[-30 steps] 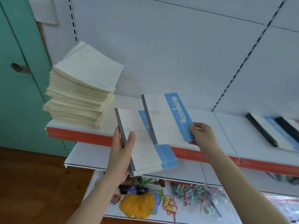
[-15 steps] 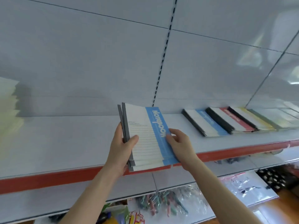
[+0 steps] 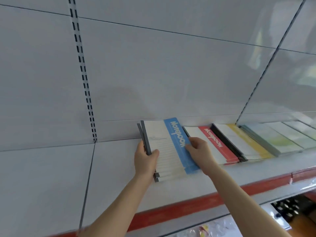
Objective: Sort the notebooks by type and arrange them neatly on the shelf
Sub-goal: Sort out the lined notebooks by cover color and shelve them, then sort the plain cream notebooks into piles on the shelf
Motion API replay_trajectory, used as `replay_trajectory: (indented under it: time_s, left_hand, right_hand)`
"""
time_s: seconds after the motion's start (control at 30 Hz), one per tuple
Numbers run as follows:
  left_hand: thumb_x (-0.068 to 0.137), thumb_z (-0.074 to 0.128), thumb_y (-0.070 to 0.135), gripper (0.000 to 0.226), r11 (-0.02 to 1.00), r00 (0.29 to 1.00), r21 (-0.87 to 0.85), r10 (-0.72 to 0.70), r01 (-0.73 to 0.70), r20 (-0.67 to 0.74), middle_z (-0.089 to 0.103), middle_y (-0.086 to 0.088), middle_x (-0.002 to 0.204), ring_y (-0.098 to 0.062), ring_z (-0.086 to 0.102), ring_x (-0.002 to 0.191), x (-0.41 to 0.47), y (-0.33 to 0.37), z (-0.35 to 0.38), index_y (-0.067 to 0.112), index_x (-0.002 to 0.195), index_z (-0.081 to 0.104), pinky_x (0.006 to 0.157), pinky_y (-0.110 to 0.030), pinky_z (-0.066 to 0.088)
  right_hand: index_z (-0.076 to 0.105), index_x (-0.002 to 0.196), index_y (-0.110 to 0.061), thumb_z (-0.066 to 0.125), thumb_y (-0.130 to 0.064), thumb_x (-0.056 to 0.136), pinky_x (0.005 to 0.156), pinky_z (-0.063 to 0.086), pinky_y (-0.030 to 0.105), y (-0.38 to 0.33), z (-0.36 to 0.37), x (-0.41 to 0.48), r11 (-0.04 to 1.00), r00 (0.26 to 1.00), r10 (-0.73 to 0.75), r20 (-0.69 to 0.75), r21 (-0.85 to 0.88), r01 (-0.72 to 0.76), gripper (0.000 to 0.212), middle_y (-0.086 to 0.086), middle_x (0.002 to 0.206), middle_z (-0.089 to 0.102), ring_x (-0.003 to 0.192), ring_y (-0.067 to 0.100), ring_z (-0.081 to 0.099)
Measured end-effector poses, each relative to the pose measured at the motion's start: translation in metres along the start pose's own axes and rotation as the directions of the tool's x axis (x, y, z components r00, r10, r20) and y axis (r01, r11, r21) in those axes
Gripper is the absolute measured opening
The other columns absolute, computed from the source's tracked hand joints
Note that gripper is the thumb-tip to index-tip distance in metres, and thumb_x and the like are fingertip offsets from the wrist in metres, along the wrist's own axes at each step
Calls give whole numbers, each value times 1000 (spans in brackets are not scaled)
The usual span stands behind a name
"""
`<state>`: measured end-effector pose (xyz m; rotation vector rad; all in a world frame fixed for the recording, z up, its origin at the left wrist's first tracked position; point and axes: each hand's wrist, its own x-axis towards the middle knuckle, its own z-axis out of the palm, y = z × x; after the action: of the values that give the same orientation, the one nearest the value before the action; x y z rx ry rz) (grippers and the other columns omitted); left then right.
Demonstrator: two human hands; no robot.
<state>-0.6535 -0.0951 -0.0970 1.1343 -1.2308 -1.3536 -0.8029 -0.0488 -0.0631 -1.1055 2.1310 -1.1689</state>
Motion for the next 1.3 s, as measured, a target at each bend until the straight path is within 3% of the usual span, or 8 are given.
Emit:
replay_trajectory:
  time_s: [0.1, 0.27, 0.37, 0.6, 0.7, 0.8, 0.93, 1.3]
  left_hand:
    - [81, 58, 0, 35, 993, 999, 114, -20, 23, -26, 66, -3, 105, -21, 62, 97, 18, -20, 22, 16, 112, 55, 89, -39, 50]
    - [89, 53, 11, 53, 925, 999, 379, -33, 25, 14, 48, -7, 136, -26, 46, 124, 32, -42, 41, 6, 138, 33, 101, -32, 38]
    - [91, 53, 12, 60, 886, 998, 461, -59, 50, 5, 31, -6, 148, -25, 29, 137, 34, -47, 41, 2, 143, 24, 110, -29, 24]
    - [96, 43, 14, 51, 809, 991, 587, -87, 9, 104, 42, -12, 141, -26, 44, 125, 39, -43, 38, 2, 141, 22, 89, -17, 31]
    - [97, 41, 20, 44, 664, 980, 729, 23, -164, 199, 37, -16, 139, -28, 35, 129, 36, -41, 26, 0, 135, 30, 105, -28, 29]
    - [100, 30, 33, 49, 420, 925, 825, 150, -379, 348, 23, -11, 151, -24, 16, 141, 26, -26, 4, 8, 142, 27, 113, -30, 18]
    - [81, -2, 54, 82, 265, 859, 823, 260, -502, 441, 25, -7, 153, -21, 16, 143, -3, 8, -56, 13, 144, 31, 115, -33, 11]
    - [89, 31, 41, 53, 55, 894, 969, 402, -241, 199, 70, -11, 106, -25, 67, 99, -107, 78, -356, 8, 106, 69, 80, -41, 53]
  right_hand:
    - [60, 96, -4, 45, -6, 89, 80, 53, 47, 14, -2, 26, 995, 999, -17, 33, -98, 20, 17, 13, 92, 67, 85, 30, 64]
    - [50, 113, -4, 39, -12, 96, 60, 39, 26, 39, 5, 48, 950, 990, -8, 138, -308, 50, 22, 12, 108, 62, 90, 25, 58]
    - [40, 128, -6, 38, -14, 98, 71, 36, 21, 45, 9, 48, 917, 982, -24, 188, -386, 96, 31, 9, 119, 57, 98, 22, 56]
    - [50, 111, -3, 36, -13, 98, 76, 37, 24, 50, 22, 56, 823, 979, -59, 194, -546, 157, 22, 12, 117, 56, 103, 25, 54]
    - [54, 102, -3, 44, -11, 95, 86, 41, 30, 48, 20, 58, 802, 980, -99, 171, -569, 180, 15, 14, 131, 45, 113, 28, 49]
    - [51, 127, -4, 45, -18, 96, 102, 35, 28, 26, 17, 55, 778, 968, -199, 156, -575, 252, 34, 10, 142, 41, 129, 24, 40]
    - [38, 140, -9, 42, -26, 98, 112, 18, 26, -27, 39, 37, 720, 919, -321, 228, -572, 393, 45, 6, 149, 33, 139, 20, 24]
    - [45, 134, -8, 45, -31, 96, 106, 22, 25, -212, 244, -126, 601, 691, -631, 352, -342, 722, 44, 6, 141, 44, 134, 20, 31]
